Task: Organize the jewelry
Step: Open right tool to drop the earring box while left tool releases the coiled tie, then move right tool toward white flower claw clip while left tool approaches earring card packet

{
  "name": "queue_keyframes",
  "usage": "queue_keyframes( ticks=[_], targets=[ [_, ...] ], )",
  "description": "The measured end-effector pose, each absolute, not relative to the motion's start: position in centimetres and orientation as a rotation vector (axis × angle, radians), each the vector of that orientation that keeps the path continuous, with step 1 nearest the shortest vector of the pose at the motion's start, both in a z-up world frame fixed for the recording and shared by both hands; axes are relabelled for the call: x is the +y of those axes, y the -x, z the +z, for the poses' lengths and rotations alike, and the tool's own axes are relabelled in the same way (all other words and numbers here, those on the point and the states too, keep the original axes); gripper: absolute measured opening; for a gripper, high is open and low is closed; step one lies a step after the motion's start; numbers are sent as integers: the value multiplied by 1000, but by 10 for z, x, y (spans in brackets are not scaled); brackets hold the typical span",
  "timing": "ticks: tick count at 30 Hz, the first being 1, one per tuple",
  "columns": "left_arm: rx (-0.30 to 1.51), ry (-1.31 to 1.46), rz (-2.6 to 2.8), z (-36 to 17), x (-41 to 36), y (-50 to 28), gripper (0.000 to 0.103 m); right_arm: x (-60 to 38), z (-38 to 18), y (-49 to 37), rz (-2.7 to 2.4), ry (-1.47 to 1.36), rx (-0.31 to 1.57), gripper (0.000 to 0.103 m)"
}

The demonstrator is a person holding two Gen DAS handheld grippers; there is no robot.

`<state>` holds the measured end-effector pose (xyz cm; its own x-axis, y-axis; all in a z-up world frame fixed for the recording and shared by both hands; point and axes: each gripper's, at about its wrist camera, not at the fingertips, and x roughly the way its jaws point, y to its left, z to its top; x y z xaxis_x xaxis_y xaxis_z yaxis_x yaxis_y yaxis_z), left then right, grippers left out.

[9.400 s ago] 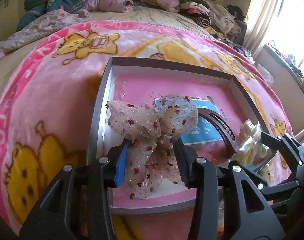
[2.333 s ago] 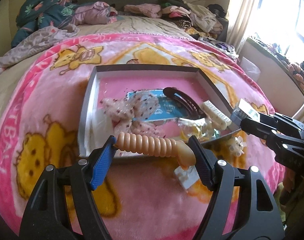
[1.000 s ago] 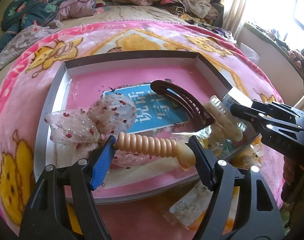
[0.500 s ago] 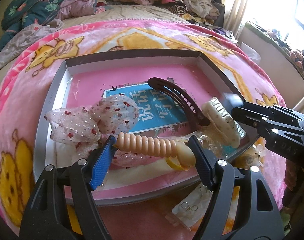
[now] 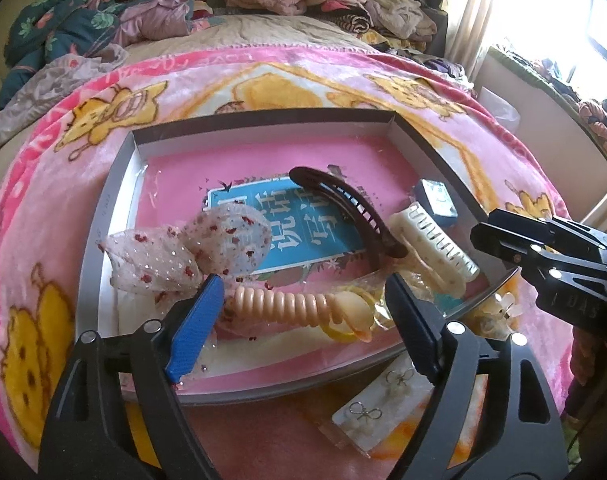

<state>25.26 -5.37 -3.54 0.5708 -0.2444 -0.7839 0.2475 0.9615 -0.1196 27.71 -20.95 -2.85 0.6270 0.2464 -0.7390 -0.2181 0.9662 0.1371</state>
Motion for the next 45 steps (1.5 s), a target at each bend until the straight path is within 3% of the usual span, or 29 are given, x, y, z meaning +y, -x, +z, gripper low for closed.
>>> queue_keyframes(
  ticks=[6, 20, 45],
  targets=[
    [907, -6, -284, -25, -56, -249, 78, -214, -22, -273, 260, -43, 838, 46],
    [871, -5, -273, -1, -55, -226, 92, -221, 2, -250, 248, -52, 782, 75],
    [827, -5, -258, 14, -54, -158, 93, -224, 25, -175, 288, -30, 718, 81]
  ],
)
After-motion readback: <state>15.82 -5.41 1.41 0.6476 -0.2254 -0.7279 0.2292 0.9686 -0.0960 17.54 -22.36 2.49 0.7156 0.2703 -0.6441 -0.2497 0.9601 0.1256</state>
